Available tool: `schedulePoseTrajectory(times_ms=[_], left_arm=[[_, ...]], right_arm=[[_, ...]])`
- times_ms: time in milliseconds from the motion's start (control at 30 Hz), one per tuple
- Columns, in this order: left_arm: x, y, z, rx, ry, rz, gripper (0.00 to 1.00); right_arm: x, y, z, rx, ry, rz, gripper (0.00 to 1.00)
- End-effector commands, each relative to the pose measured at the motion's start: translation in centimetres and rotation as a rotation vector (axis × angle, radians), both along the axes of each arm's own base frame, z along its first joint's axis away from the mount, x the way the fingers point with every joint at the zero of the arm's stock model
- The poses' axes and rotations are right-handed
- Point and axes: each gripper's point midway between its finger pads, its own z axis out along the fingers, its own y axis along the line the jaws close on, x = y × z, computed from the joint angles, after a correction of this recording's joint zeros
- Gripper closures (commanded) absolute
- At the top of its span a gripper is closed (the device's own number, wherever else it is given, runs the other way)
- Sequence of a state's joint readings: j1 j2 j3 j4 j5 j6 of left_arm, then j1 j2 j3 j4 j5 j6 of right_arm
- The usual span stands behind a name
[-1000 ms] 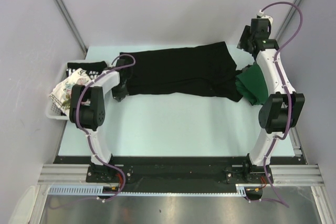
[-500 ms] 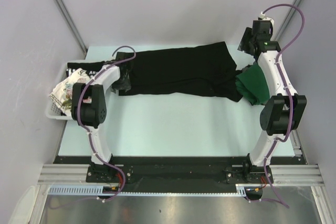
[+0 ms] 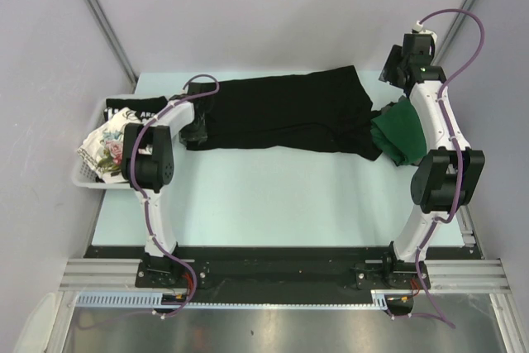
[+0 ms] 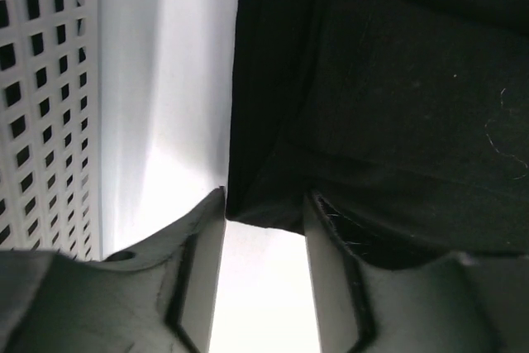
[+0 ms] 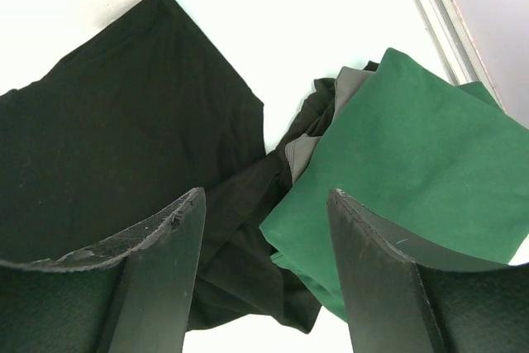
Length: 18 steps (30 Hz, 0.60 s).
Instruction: Fold and stack the t-shirts
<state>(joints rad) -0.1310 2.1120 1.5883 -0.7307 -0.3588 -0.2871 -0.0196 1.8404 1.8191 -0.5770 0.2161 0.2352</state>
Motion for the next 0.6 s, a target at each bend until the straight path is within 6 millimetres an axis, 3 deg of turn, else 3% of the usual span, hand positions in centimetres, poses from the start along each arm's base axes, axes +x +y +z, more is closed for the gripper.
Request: schedulePoseTrajectory(times_ms=[0, 133, 300, 433, 567], left_arm=[[0.9, 0.2, 0.3, 0.026, -0.019, -0.008, 0.56], [0.7, 0.2, 0.0, 0.021, -0.012, -0.009, 0.8], [0.4, 0.2, -0.6, 0.012, 0.002, -0.014, 0.99], [0.2, 0.2, -0.5, 0.0, 0.001, -0.016, 1.0], [-1.1, 0.6, -0.1, 0.015, 0.022, -0.018, 1.0]], right_arm=[[0.2, 0.0, 2.3, -0.005, -0.064, 0.0, 0.34], [0.2, -0.2, 2.4, -0.014, -0.061, -0.004, 0.34], [0.1, -0.2, 2.6, -0.015, -0.065, -0.005, 0.34], [0.0, -0.2, 2.5, -0.007, -0.063, -0.002, 0.34], [-0.1, 0.0, 2.2, -0.003, -0.058, 0.001, 0.34]])
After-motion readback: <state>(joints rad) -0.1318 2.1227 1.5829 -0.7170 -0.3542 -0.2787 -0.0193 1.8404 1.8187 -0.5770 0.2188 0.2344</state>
